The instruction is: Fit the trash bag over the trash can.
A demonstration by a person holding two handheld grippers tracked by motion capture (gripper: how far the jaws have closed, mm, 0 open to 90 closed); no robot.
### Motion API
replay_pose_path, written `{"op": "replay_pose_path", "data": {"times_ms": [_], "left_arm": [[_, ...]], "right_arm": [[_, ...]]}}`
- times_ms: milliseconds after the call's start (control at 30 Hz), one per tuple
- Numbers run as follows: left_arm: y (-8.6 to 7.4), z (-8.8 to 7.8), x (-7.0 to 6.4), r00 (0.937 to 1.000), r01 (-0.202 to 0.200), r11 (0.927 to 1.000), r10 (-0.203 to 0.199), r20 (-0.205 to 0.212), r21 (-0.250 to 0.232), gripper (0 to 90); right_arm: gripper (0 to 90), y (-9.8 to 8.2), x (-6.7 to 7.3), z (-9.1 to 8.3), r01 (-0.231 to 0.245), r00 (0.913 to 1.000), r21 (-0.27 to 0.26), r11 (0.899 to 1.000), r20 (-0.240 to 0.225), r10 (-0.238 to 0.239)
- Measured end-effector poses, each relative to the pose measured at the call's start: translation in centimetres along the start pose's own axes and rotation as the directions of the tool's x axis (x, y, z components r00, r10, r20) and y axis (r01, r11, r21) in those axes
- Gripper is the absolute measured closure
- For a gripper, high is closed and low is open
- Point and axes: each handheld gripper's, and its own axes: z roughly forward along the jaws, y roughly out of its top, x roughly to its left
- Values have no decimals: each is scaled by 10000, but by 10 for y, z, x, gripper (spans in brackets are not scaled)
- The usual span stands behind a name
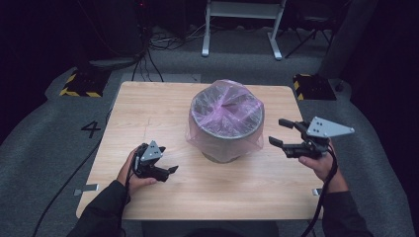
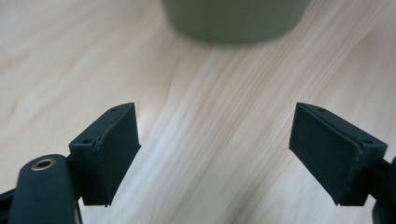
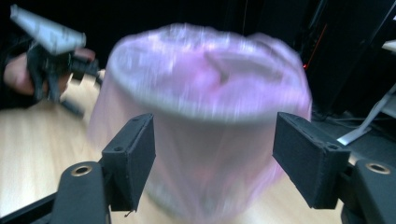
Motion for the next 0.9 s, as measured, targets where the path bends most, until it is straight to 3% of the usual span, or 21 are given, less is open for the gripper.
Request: {"op": "replay_pose_path", "data": {"times_ms": [33,100,167,233,267,567,733,900], "left_arm": [[-4,2,-1,9999,80,9998,-81,76,190,167],[-11,7,-5,9995,175,9985,-189,269,519,161],[-15,8,-8,9990,220,9972,-248,384,719,164],[-18,8,-11,9986,198,9967,-236,471,788,161],[-19,7,-11,9984,264,9966,-301,470,787,161],[-27,7,-9,9959,563,9951,-617,662,815,158],[-27,7,-9,9956,565,9951,-622,698,806,153],[-27,8,-7,9955,485,9954,-550,772,828,147]], "right_arm": [[308,11,0,6,129,9997,240,9996,215,-134],[309,30,-1,19,347,9994,451,9984,36,-349],[315,43,-5,33,388,9991,665,9970,150,-399],[315,52,-10,45,200,9998,830,9964,-83,-194],[316,56,-13,51,129,9999,874,9961,19,-131],[297,63,-23,96,-32,10000,1928,9812,-32,39],[295,64,-27,110,-97,9999,2197,9755,-38,108],[288,66,-25,121,114,9999,2503,9681,-14,-114]]}}
